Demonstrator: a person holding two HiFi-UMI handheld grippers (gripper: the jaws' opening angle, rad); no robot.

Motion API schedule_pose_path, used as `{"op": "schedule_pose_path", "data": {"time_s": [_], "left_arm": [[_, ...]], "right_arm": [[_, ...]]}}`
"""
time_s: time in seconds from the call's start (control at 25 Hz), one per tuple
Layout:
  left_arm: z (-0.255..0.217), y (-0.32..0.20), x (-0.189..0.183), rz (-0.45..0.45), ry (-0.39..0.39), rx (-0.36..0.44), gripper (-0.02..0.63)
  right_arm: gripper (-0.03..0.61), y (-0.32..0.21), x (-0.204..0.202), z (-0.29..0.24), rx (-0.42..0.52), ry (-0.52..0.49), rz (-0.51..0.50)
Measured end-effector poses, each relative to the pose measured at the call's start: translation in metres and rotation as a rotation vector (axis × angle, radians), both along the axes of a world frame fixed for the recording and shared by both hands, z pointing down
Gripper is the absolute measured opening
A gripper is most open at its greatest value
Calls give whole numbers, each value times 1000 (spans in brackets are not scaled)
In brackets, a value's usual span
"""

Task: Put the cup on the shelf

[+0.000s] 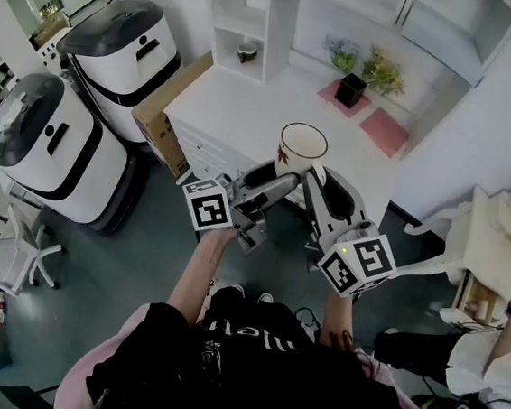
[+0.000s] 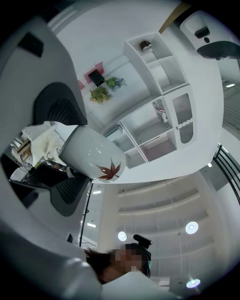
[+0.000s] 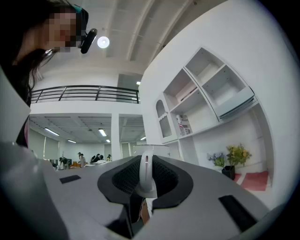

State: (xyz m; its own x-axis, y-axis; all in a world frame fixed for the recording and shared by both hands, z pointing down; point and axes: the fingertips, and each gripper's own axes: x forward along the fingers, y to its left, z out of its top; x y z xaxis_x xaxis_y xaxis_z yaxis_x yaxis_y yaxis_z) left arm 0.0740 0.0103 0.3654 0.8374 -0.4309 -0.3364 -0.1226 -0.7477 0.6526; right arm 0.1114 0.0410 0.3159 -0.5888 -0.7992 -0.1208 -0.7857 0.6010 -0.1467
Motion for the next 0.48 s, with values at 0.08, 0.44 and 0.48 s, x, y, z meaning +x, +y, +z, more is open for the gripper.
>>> {"op": "schedule_pose_path", "data": {"time_s": [0.08,0.44,0.48], "left_arm": [[-2,0,1,5,-3,1,344],[-1,4,3,-3,-2,-4,344],[-1,5,3,-4,-2,-4,344]], "right_arm": [[89,0,1,-1,-2,-1,2],[89,4,3,-1,-2,-6,2],[89,4,4,0,-2,-7,1]]}}
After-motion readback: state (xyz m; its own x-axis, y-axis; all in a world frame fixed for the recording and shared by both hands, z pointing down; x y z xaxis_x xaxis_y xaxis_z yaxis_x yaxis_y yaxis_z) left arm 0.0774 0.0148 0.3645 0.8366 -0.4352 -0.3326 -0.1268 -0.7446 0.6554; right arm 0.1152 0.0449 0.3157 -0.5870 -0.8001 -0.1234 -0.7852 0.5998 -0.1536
